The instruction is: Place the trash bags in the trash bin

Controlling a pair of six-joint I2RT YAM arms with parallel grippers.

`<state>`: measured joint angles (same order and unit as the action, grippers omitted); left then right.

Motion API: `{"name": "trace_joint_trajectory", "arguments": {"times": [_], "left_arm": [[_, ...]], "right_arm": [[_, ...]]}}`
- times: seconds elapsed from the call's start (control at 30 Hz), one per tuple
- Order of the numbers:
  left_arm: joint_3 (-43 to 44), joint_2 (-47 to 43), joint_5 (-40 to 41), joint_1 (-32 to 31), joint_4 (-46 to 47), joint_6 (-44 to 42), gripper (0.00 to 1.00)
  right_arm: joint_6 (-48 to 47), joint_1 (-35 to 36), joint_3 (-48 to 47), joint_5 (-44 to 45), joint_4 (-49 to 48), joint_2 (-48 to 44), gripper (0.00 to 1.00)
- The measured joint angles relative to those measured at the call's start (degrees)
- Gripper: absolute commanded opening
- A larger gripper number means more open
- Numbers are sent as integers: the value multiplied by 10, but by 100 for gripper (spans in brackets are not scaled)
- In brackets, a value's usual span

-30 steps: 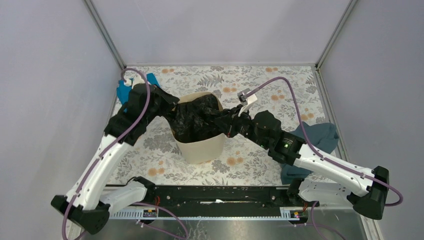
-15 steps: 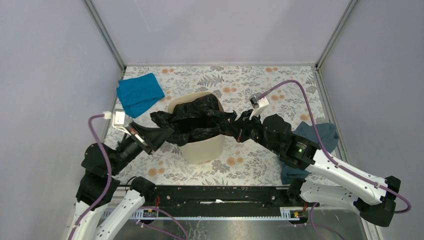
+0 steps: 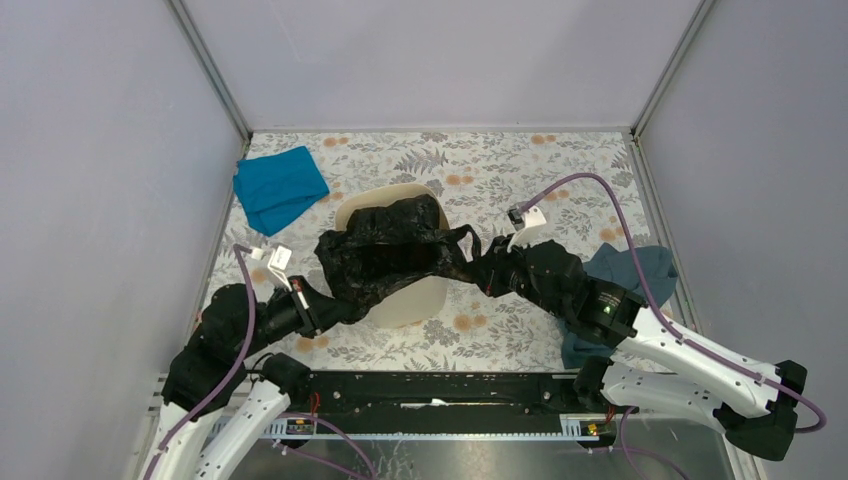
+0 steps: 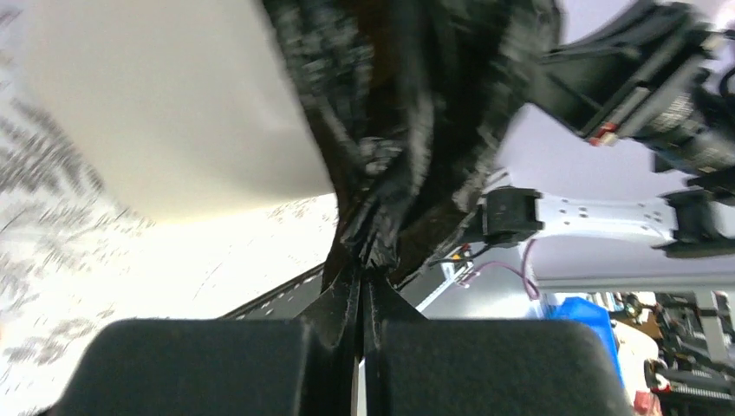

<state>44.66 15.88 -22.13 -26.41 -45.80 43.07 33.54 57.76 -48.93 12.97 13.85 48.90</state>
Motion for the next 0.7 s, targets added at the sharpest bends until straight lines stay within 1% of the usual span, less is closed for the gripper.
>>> {"name": "trace_joint_trajectory", "arguments": {"times": [0.07,0.1,0.2,0.3,0.43,0.5,0.53,0.57,0.6,0.7], "left_arm": [[2,7,22,0,-37,1,0],[3,12,34,0,-56,3,0],[5,26,80,0,-101,19,0],[6,38,124,0,-125,40,0],[7,67,179,0,-152,70,0],[7,86,203,0,-152,83,0],[6,96,215,0,-148,92,2],[4,103,224,0,-140,97,7],[-1,110,234,0,-129,104,10],[-17,129,253,0,-93,117,23]], "right_arm": [[0,0,1,3,8,1,16],[0,0,1,6,10,1,14],[-1,0,9,19,8,0,6],[-3,0,26,21,2,5,6],[-8,0,41,27,-10,30,10],[-17,0,54,32,-30,39,12],[-23,0,64,37,-45,42,13],[-31,0,76,43,-61,45,14],[-38,0,86,48,-73,48,17],[-67,0,110,61,-105,61,32]]}}
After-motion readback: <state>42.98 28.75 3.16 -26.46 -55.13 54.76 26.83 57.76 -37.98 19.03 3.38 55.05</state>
